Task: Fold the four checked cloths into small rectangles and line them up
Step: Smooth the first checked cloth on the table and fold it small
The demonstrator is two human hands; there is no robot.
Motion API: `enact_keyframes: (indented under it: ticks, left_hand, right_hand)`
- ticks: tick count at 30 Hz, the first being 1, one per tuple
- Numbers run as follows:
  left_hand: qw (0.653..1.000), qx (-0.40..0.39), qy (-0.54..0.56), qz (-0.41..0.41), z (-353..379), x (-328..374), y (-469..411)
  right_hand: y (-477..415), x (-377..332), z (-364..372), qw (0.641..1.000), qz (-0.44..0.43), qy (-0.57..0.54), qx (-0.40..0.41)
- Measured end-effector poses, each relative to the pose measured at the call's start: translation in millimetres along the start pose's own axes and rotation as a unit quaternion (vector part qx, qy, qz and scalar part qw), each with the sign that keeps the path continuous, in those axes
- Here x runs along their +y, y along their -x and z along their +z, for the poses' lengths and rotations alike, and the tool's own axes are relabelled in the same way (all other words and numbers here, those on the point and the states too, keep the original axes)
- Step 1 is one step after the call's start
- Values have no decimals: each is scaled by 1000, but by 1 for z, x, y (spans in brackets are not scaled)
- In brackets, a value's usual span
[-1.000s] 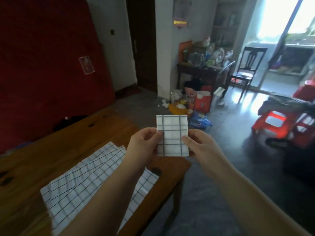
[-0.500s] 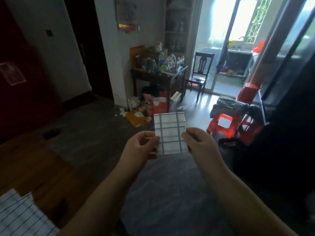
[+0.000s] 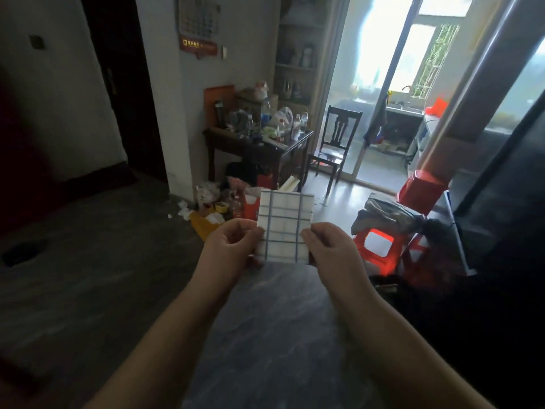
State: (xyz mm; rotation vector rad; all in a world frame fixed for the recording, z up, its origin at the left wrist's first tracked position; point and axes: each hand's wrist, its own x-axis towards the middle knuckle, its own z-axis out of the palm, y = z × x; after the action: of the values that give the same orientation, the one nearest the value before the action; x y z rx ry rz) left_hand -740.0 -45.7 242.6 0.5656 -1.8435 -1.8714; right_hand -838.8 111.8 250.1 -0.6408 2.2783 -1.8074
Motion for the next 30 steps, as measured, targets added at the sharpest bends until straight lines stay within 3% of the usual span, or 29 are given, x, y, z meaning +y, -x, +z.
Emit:
enact_keyframes:
  ticks: [7, 13, 22, 30]
  left_hand:
    - [999, 32, 33, 27, -43, 14, -173]
    - [995, 82, 43, 32, -100, 21, -263]
    - [972, 234, -5, 37, -230, 5, -385]
    - [917, 397, -38, 20, -370, 7, -470]
  right_hand:
    - [-166, -25, 68, 997, 17, -54, -42]
    - [-267, -41, 141, 991, 0, -83, -106]
    - [-411, -38, 323, 969, -24, -91, -228]
    - [-515, -69, 509, 929, -73, -78, -355]
